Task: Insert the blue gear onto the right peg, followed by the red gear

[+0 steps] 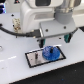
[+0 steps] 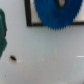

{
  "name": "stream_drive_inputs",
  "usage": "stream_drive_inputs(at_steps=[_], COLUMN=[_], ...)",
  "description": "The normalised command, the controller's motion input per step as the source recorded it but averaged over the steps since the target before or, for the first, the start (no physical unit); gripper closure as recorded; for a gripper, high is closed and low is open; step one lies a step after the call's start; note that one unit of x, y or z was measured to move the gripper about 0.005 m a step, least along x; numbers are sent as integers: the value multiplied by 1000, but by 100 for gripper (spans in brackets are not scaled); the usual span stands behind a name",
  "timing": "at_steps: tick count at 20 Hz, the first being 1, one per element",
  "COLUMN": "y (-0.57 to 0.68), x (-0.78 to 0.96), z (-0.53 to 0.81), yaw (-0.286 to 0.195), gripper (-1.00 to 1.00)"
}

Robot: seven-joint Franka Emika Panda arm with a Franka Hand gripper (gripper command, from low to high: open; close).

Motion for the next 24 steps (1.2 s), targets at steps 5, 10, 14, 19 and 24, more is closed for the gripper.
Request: stream_drive_inputs(at_steps=[5,10,14,19,24], y=[252,98,72,60,60], x=[-660,-814,-747,-711,-606], z=[147,-2,-64,-93,-134], yaw=[0,0,0,0,0], gripper=[-100,-100,-100,-100,-100])
